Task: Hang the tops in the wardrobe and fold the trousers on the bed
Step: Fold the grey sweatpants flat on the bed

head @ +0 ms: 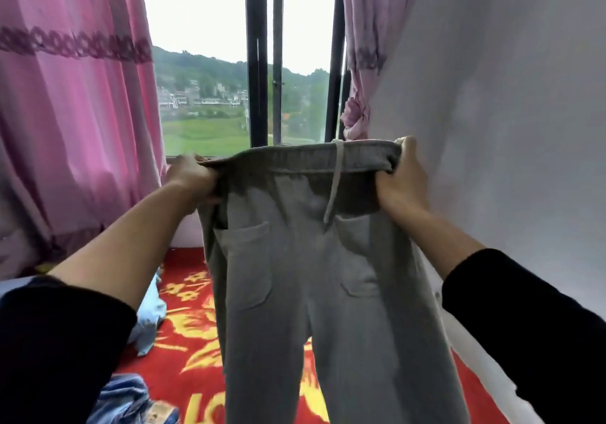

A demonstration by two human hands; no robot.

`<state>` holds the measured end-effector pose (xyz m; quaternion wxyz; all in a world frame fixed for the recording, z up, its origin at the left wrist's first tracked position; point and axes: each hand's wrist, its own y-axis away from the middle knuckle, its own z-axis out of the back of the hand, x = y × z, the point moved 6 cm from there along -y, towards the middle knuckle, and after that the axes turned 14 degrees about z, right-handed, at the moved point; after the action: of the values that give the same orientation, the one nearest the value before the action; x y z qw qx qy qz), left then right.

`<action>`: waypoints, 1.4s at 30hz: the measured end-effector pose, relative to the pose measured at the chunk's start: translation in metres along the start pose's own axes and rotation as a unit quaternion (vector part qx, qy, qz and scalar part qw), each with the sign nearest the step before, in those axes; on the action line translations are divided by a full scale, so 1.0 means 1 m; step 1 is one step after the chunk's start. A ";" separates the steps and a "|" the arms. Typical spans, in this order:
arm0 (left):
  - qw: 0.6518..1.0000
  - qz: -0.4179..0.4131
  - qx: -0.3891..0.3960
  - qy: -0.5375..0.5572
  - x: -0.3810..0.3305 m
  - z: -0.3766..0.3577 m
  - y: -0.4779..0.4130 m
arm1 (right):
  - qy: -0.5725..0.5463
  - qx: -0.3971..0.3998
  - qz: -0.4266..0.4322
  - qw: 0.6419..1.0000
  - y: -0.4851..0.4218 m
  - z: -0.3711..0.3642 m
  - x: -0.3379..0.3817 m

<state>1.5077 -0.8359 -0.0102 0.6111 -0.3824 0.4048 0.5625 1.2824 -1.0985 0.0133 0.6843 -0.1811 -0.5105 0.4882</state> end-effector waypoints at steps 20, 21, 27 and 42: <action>0.948 -0.221 -0.118 0.198 -0.004 -0.050 0.051 | -0.034 -0.024 0.088 0.995 0.010 0.005 -0.062; 0.950 -0.208 -0.121 0.199 0.018 -0.054 0.060 | -0.045 -0.005 0.087 0.995 0.027 0.003 -0.071; 0.982 -0.078 -0.126 0.117 0.180 -0.091 0.132 | -0.090 0.161 0.029 0.982 0.147 -0.015 -0.134; 0.906 0.147 0.184 -0.353 0.479 -0.143 0.348 | 0.101 0.690 0.092 0.711 0.485 -0.028 -0.238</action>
<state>1.1701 -0.7613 -0.5115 0.6838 0.0242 0.3110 0.6596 1.0720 -1.0727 -0.4846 0.6180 0.2468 0.0592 0.7441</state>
